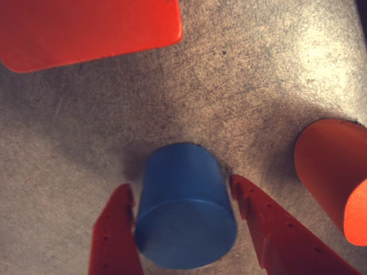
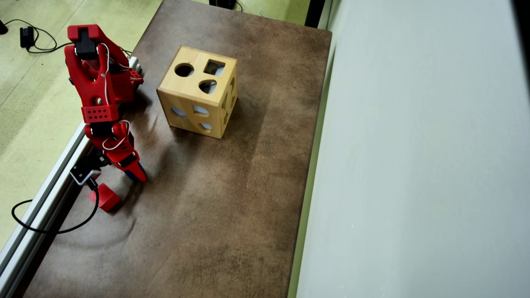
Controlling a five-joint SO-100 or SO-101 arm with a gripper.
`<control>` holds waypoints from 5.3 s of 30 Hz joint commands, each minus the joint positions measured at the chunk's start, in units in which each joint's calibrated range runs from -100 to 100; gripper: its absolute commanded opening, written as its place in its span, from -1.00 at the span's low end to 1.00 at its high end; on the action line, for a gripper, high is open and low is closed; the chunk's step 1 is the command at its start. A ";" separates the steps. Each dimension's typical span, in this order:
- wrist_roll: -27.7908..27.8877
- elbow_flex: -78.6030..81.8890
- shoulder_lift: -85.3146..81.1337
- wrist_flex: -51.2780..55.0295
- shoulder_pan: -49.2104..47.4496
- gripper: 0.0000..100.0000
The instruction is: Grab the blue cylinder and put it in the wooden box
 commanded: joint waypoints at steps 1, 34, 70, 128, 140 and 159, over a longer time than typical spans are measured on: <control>0.29 -1.49 -0.85 -0.21 -0.23 -0.51; 0.24 -1.13 -1.28 -0.21 -0.08 -0.56; -0.20 -0.95 -7.81 7.03 -0.16 -0.56; -4.69 -18.04 -61.57 48.93 -37.01 -0.69; -8.55 -24.21 -50.02 51.42 -44.14 -0.69; -9.52 -23.85 -41.95 51.58 -56.33 -0.69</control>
